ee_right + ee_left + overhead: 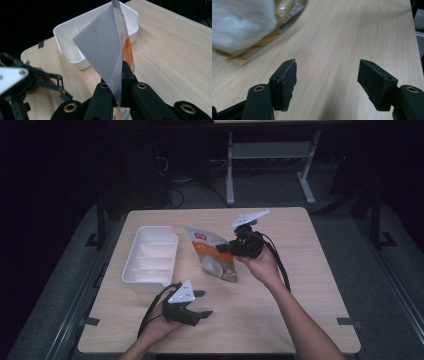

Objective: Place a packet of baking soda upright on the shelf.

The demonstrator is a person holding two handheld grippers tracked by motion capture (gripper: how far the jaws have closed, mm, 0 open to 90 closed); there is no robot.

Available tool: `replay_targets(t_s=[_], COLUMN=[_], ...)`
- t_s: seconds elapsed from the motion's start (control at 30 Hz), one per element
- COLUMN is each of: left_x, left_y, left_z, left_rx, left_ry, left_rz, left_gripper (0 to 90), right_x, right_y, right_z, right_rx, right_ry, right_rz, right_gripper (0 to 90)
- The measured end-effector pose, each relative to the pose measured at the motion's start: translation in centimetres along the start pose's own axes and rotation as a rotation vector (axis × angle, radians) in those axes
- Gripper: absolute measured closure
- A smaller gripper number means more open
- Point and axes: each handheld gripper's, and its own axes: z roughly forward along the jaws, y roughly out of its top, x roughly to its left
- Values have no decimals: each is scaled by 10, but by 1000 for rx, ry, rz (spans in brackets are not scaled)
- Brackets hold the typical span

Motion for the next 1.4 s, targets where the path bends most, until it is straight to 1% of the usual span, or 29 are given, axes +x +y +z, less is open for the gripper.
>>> replay_targets(t_s=[0.07,0.1,0.17,0.3,0.33,0.37,0.4,0.47,0.53,0.57,0.63,0.67,0.73,0.87,0.9,1.0,1.17,1.23,1.3,1.33,1.4], left_x=[-1,-3,-4,-5,-5,-5,-5,-5,-5,-5,-5,-5,-5,-6,-6,-6,-6,-8,-9,-8,-7], left_y=[0,0,0,0,-1,-1,-2,-4,-5,-5,-7,-7,-9,-12,-12,-13,-12,-11,-11,-11,-12], left_z=[0,0,0,1,1,0,0,-1,-3,-3,-6,-6,-9,-12,-12,-13,-13,-13,-13,-13,-13], left_rx=[-2,-7,-8,2,4,5,7,10,11,11,8,8,5,5,5,11,7,8,8,10,13], left_ry=[-1,3,3,-1,-3,-3,-3,-3,1,1,12,12,18,22,22,21,22,26,29,30,29], left_rz=[3,3,5,0,-3,-3,-4,-7,-17,-17,-16,-16,-16,-23,-23,-18,-15,-1,4,8,10], left_gripper=[298,288,282,269,258,258,254,251,235,230,225,218,211,211,211,209,207,207,207,208,208], right_x=[1,4,5,7,9,9,11,12,14,14,16,16,20,26,26,31,35,36,36,38,39], right_y=[3,10,16,25,32,32,38,41,50,50,57,57,65,75,75,83,92,97,98,102,103], right_z=[1,4,7,11,13,13,16,17,21,21,25,25,30,37,37,43,49,54,56,61,63], right_rx=[-2,-5,-9,-19,-22,-22,-26,-28,-29,-29,-31,-31,-31,-27,-27,-30,-34,-32,-31,-27,-27], right_ry=[2,10,21,33,40,40,47,48,53,53,64,64,72,85,85,100,110,120,120,124,127], right_rz=[-4,-14,-18,-27,-36,-36,-37,-41,-54,-54,-56,-56,-75,-91,-91,-99,-107,-109,-113,-115,-116], right_gripper=[898,898,898,898,897,897,898,898,897,897,898,898,898,898,898,897,898,898,898,898,897])
